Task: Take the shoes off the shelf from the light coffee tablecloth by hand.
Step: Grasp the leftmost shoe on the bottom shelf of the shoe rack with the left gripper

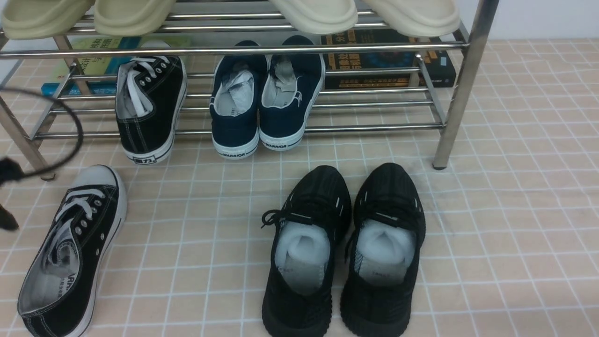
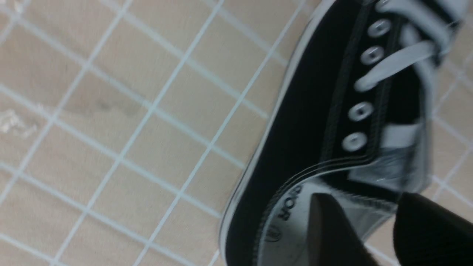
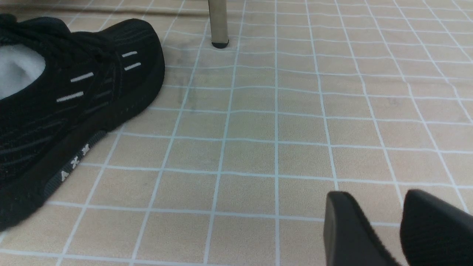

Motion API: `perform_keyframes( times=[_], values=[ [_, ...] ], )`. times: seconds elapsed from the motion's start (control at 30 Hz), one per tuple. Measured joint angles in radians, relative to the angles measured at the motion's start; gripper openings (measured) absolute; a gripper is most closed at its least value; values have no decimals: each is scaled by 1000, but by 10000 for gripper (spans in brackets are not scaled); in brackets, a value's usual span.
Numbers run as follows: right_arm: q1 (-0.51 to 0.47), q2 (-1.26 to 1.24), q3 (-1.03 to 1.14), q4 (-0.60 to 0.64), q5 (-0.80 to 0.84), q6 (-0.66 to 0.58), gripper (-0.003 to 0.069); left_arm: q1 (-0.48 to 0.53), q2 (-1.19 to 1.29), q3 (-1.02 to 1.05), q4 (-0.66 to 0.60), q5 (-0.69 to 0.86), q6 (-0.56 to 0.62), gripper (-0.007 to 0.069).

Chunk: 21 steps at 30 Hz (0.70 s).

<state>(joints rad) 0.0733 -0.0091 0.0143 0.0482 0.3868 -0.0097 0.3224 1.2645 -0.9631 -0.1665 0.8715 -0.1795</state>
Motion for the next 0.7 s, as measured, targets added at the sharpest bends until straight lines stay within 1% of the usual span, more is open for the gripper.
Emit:
perform_keyframes(
  times=[0.03, 0.07, 0.1, 0.17, 0.2, 0.3, 0.5, 0.57, 0.6, 0.67, 0.7],
  values=[
    [0, 0, 0, 0, 0, 0, 239, 0, 1, -38, -10, 18, 13, 160],
    [0, 0, 0, 0, 0, 0, 239, 0, 1, -56, -18, 31, 21, 126],
    [0, 0, 0, 0, 0, 0, 239, 0, 2, -84, -31, 41, 28, 75],
    [0, 0, 0, 0, 0, 0, 239, 0, 6, -131, -59, 53, 33, 21],
    [0, 0, 0, 0, 0, 0, 239, -2, 14, -157, -81, 59, 36, 8],
    [0, 0, 0, 0, 0, 0, 239, -50, 45, -209, -103, 59, 49, 1],
    [0, 0, 0, 0, 0, 0, 239, -251, 180, -323, -85, 61, 35, 6],
    [0, 0, 0, 0, 0, 0, 239, -282, 232, -367, -73, 61, 1, 17],
    [0, 0, 0, 0, 0, 0, 239, -293, 273, -403, -61, 61, -34, 30],
    [0, 0, 0, 0, 0, 0, 239, -299, 337, -464, -43, 61, -79, 64],
    [0, 0, 0, 0, 0, 0, 239, -299, 343, -470, -42, 61, -83, 68]
  ],
)
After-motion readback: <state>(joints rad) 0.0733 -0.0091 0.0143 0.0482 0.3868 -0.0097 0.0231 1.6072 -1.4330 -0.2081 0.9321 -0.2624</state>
